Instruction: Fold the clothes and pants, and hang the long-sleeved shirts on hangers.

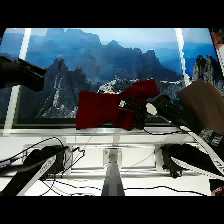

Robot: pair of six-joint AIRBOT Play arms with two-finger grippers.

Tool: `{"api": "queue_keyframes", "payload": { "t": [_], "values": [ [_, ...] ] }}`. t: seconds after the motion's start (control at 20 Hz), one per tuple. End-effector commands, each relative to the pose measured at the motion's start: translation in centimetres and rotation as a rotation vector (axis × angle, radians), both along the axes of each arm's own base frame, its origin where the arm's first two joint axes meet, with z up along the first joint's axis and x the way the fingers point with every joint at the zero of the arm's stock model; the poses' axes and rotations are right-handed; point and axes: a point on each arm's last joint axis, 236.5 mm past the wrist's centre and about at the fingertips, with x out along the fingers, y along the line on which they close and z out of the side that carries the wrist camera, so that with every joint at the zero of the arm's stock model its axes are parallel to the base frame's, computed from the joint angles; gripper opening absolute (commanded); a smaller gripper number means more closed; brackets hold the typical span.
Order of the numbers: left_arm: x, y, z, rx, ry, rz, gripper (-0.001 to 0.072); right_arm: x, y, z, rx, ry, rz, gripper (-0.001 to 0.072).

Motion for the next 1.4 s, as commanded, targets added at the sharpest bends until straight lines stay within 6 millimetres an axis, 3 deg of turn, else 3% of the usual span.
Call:
{"api": "queue_keyframes", "payload": {
  "t": [0.0,0.1,0.2,0.6,0.7,0.8,0.9,1.0,1.2,1.3,1.35],
  "values": [
    [0.0,0.0,0.0,-0.004,0.001,0.002,0.0011,0.5,-0.8,-1.2,-0.023,-0.039,-0.010,0.0500],
    [0.0,0.0,0.0,-0.004,0.000,0.002,0.0011,3.0,-1.0,-0.9,-0.029,-0.134,-0.116,0.0449],
    [0.0,0.0,0.0,-0.004,0.001,0.002,0.0011,4.6,-0.2,-0.2,0.012,-0.180,-0.219,0.0449],
    [1.2,-0.2,-1.8,0.004,0.056,0.003,0.0010,6.6,0.5,1.8,0.045,-0.222,-0.363,0.0437],
    [1.6,-0.2,-2.4,-0.017,0.077,0.038,0.0011,6.7,0.3,1.8,0.039,-0.224,-0.383,0.0198],
    [2.6,-0.2,-2.6,-0.061,0.069,0.088,0.0011,7.0,0.7,1.9,0.060,-0.228,-0.419,0.0043],
    [3.9,-0.3,-2.8,-0.105,0.041,0.134,0.0011,7.5,1.0,2.6,0.076,-0.236,-0.448,0.0014],
    [5.1,0.1,-3.6,-0.145,0.028,0.191,0.0011,8.7,1.7,4.2,0.105,-0.267,-0.468,0.0013],
    [5.1,3.3,-8.5,-0.156,0.125,0.324,0.0011,13.6,2.7,11.0,0.206,-0.396,-0.539,0.0013],
    [4.0,5.6,-11.9,-0.139,0.213,0.390,0.0011,15.8,0.5,14.4,0.221,-0.440,-0.620,0.0013],
    [3.2,6.5,-13.5,-0.129,0.255,0.413,0.0011,16.6,-1.8,15.8,0.211,-0.455,-0.679,0.0012]
  ]
}}
